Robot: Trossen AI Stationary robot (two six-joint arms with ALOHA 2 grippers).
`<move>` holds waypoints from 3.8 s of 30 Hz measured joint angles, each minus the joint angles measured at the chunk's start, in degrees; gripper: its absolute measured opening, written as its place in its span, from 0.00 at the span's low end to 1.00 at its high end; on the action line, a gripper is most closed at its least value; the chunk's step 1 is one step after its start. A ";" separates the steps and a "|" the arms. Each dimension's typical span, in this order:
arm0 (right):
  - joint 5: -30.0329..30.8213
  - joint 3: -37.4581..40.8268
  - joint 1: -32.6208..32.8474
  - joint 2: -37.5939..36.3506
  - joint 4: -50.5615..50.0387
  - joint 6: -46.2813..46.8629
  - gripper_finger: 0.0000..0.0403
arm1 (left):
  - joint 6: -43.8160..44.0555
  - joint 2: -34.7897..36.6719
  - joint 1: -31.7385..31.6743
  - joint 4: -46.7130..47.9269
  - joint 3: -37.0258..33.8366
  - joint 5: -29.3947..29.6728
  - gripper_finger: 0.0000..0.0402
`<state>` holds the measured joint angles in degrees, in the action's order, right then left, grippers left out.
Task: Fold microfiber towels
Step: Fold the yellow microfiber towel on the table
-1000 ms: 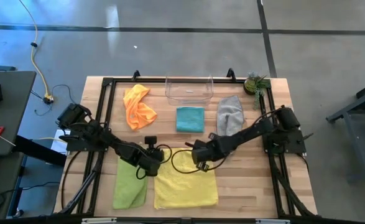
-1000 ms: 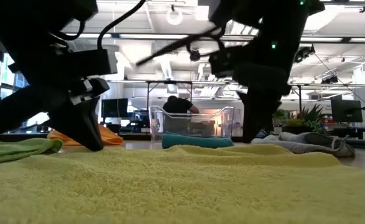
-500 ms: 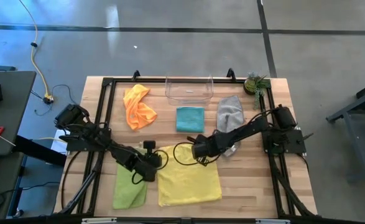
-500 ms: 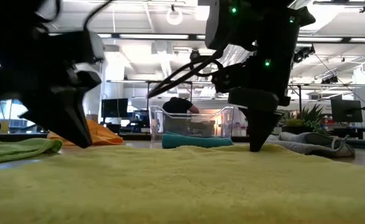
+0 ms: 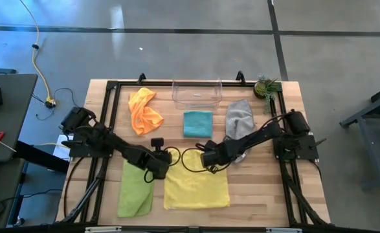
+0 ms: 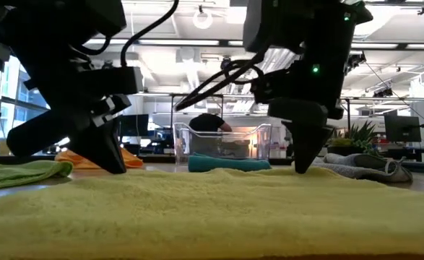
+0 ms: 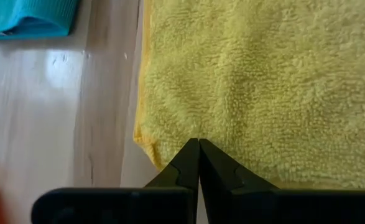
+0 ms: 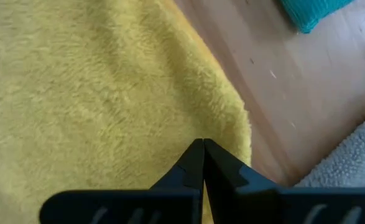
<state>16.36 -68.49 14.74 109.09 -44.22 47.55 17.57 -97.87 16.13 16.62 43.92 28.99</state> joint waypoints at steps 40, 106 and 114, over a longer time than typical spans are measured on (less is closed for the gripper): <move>9.04 -0.04 33.99 -2.33 13.53 0.02 0.34 | -3.68 -9.40 28.45 0.90 18.61 -4.83 0.31; 12.54 -0.13 40.24 2.71 15.54 -7.73 0.44 | 13.79 -2.29 22.42 2.26 19.17 -1.76 0.00; 10.58 -0.13 40.18 3.64 15.10 -11.88 0.25 | 13.79 -2.31 22.42 2.93 19.17 -2.12 0.00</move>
<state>26.94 -68.62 54.91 112.74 -29.12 35.67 31.35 -100.18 38.54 19.55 63.09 26.88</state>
